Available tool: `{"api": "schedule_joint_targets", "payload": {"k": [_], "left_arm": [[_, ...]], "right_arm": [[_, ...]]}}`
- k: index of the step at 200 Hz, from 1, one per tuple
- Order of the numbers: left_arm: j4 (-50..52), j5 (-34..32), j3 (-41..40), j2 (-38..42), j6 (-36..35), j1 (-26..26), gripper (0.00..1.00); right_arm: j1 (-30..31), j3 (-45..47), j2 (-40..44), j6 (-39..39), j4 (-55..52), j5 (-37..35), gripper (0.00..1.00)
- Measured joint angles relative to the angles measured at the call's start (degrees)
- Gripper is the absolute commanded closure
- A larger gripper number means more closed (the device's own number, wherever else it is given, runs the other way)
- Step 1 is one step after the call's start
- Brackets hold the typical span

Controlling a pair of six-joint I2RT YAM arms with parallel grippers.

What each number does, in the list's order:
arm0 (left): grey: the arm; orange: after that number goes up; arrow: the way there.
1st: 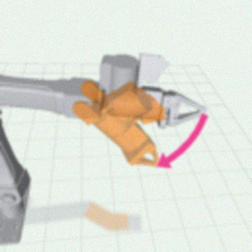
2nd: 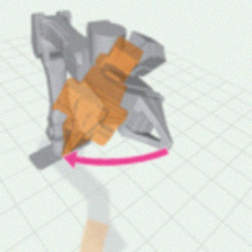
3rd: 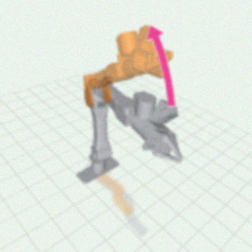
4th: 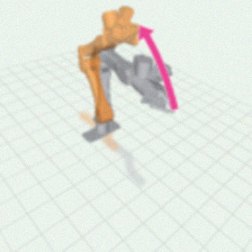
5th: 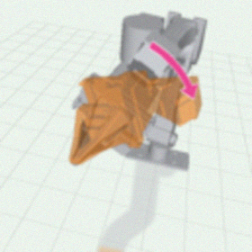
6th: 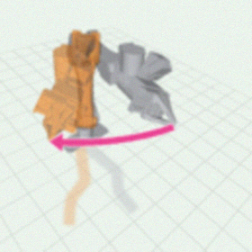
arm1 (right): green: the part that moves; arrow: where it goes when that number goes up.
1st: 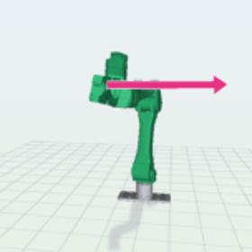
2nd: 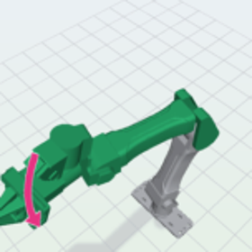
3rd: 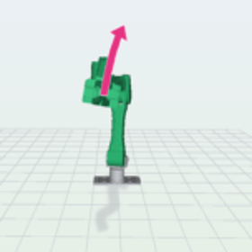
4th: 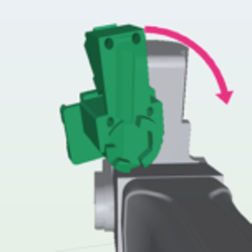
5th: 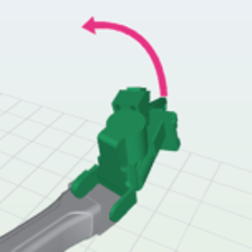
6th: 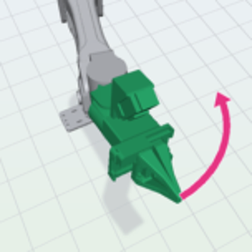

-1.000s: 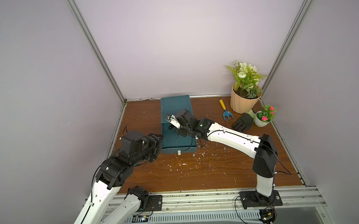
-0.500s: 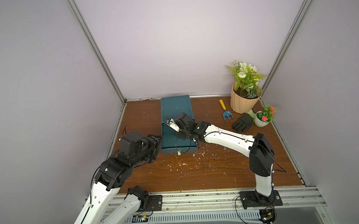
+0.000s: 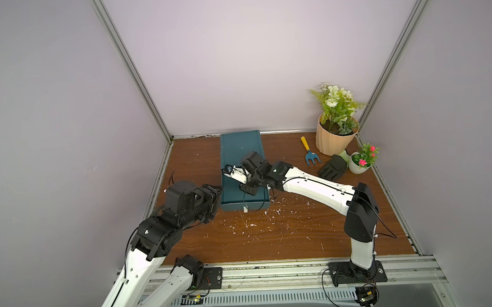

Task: Take the keys out of the drawer
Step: Pick up the key from the drawer.

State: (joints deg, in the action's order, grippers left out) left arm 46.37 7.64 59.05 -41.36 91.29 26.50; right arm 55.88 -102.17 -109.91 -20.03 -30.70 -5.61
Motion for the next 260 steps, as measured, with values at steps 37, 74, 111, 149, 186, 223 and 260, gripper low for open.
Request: {"api": "schedule_joint_targets", "payload": {"k": [37,74,111,149,186,223,260], "left_arm": [[-0.5,-0.1,-0.2,0.0,-0.7,-0.3,0.39],[-1.6,-0.5,-0.2,0.0,-2.4,-0.7,0.38],[-1.6,-1.4,-0.2,0.0,-5.3,-1.0,0.38],[-1.7,-1.7,-0.2,-1.0,-10.2,-1.1,0.36],[-1.5,-2.0,-0.2,-1.8,-16.7,-1.4,0.34],[-0.9,-3.4,-2.0,0.7,-19.5,-1.4,0.33],[0.2,-5.0,-2.6,3.1,-19.8,-1.4,0.33]], "right_arm": [[-0.6,-7.3,-0.1,1.1,-0.5,0.3,0.8],[-1.3,-6.8,-0.1,1.3,-1.9,1.1,0.71],[-1.4,-4.3,-0.1,-1.6,-3.9,-0.3,0.71],[-1.4,-1.2,-0.2,-6.7,-3.6,-3.6,0.71],[-1.5,0.4,-0.2,-10.5,-1.7,-5.1,0.7],[-1.5,1.6,-0.2,-12.7,-0.3,-5.0,0.7],[-1.6,1.8,-0.2,-14.1,0.3,-4.5,0.7]]}}
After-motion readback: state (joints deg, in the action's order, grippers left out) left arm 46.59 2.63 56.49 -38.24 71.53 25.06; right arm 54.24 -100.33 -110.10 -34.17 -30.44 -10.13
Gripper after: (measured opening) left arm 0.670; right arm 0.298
